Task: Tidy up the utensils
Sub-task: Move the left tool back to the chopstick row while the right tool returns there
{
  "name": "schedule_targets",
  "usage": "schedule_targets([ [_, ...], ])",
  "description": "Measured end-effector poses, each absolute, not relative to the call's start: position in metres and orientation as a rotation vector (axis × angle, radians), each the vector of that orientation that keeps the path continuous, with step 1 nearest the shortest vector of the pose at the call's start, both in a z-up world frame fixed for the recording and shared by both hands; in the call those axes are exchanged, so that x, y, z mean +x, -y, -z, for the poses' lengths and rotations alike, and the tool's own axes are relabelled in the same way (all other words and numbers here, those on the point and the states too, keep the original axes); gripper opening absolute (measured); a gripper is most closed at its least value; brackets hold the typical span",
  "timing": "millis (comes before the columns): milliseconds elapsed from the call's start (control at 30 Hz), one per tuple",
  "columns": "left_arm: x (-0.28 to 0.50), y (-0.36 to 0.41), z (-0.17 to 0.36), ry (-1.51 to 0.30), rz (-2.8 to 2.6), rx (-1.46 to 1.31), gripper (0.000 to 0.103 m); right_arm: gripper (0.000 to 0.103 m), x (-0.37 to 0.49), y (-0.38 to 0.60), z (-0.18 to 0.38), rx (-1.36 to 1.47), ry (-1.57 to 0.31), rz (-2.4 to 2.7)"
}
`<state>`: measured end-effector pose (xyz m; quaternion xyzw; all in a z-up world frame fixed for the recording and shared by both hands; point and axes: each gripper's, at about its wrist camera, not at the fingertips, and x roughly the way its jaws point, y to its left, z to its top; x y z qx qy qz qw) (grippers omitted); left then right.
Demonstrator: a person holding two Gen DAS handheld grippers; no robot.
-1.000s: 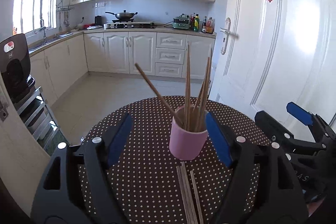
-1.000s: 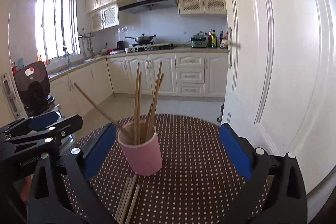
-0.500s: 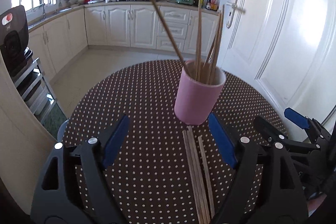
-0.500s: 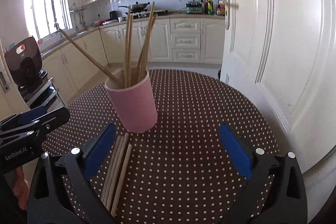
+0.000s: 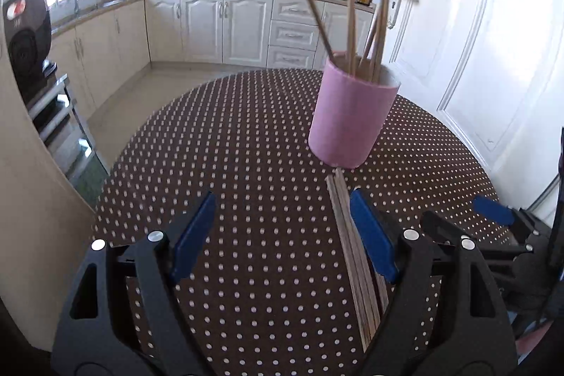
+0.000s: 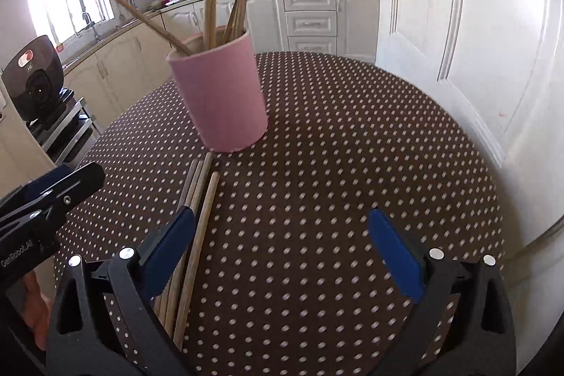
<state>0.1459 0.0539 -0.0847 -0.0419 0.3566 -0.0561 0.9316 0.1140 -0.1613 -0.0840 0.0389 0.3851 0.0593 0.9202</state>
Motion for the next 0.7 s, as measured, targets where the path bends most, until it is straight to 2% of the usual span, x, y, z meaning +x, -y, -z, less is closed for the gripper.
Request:
schedule_targets([
  [333, 0.137, -0.07, 0.115, -0.809, 0.058, -0.096, 0.077, 0.095, 0.112, 0.139, 0.101, 0.026, -0.83, -0.111],
  [700, 0.131, -0.08, 0.128, -0.799, 0.076, -0.094, 0.077, 0.095, 0.116, 0.127, 0.111, 0.01, -0.822, -0.076],
])
